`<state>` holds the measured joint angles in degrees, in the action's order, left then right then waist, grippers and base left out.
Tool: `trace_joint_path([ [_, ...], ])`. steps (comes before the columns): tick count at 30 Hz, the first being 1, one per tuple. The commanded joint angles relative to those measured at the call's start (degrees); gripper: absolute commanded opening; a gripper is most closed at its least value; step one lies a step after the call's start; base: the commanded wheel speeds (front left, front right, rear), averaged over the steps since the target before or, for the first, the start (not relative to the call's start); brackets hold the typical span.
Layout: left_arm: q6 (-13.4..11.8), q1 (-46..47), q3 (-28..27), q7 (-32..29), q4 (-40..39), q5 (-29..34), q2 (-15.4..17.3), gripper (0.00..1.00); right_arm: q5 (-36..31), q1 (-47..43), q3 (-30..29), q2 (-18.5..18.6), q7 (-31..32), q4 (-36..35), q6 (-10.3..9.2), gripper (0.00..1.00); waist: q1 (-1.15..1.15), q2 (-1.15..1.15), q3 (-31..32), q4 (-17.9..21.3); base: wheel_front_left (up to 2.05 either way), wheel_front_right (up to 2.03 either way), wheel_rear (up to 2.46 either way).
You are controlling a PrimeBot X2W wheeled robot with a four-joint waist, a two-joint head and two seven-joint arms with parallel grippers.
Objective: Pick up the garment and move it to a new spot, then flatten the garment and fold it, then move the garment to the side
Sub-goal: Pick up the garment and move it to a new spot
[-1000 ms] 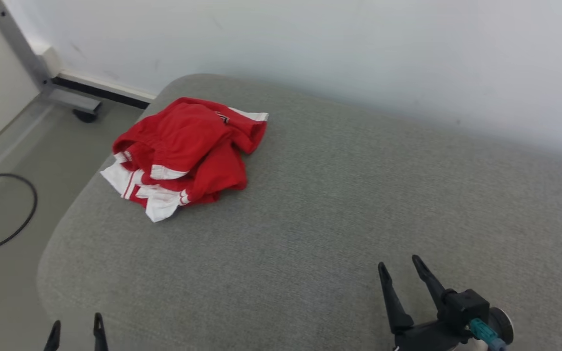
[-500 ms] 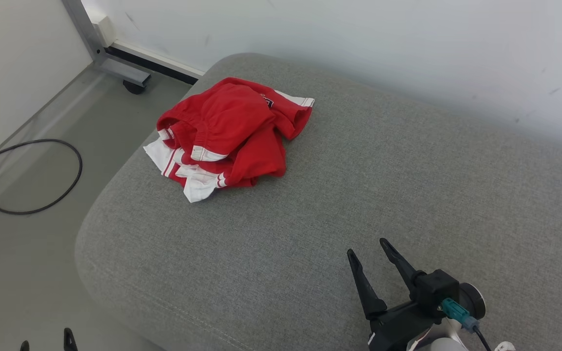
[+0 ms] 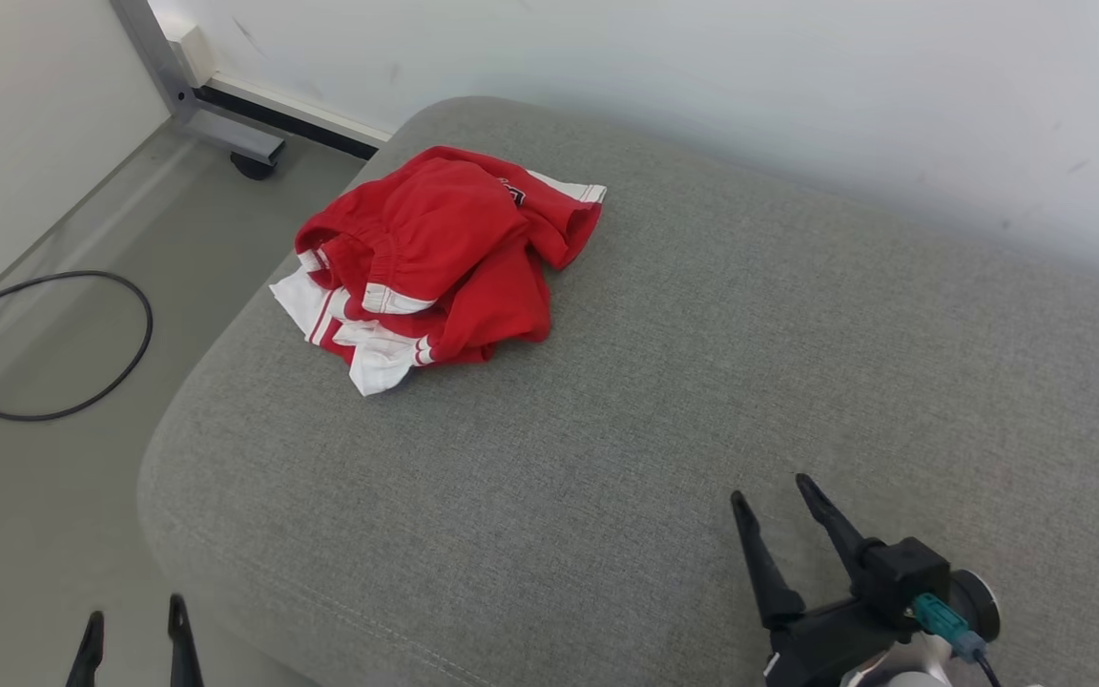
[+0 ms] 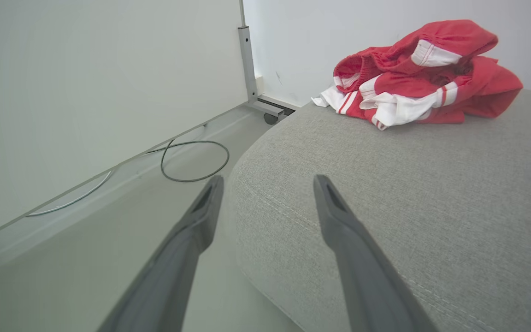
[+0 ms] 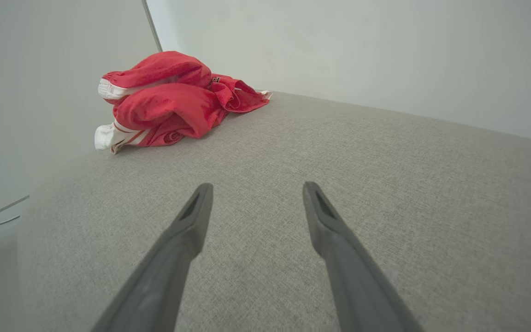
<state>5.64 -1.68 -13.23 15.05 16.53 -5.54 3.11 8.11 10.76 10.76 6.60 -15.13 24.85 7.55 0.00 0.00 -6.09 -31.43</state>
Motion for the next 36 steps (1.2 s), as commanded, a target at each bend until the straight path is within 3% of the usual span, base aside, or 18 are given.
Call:
trace_joint_path([
  [1,0.39,1.93,0.39,0.20,0.79,0.70,0.87,1.00,-0.39,-0.78,-0.72,0.37,-0.02,-0.43,-0.12,1.00,0.00,0.00,-0.13,0.19,0.00,0.00,0.00],
  [11,1.76,14.92,4.21,0.19,5.40,-0.99,6.53,1.00,-1.78,-0.21,-1.78,2.44,-0.02,-3.96,-0.12,1.00,0.00,0.00,-4.27,5.50,0.00,0.00,0.00],
  [19,1.77,24.78,12.00,0.20,11.67,-5.92,12.95,1.00,-1.71,1.67,-0.59,3.34,-0.02,-5.32,-0.12,1.00,0.00,0.00,-7.61,9.73,0.00,0.00,0.00],
  [25,1.77,34.57,23.50,-0.51,19.31,-13.30,20.13,1.00,-1.22,2.46,0.41,3.39,-0.02,-5.65,-0.12,1.00,0.00,0.00,-9.33,12.86,0.00,0.00,0.00],
  [31,1.78,42.98,38.62,-6.89,22.28,-24.85,27.01,1.00,-0.82,2.58,0.87,3.56,-0.02,-5.10,-0.12,1.00,0.00,0.00,-10.25,15.61,0.00,0.00,0.00],
  [36,1.78,47.70,46.55,-10.19,24.22,-30.20,31.50,1.00,-0.85,2.98,1.30,3.73,-0.02,-4.83,-0.12,1.00,0.00,0.00,-10.52,17.51,0.00,0.00,0.00],
])
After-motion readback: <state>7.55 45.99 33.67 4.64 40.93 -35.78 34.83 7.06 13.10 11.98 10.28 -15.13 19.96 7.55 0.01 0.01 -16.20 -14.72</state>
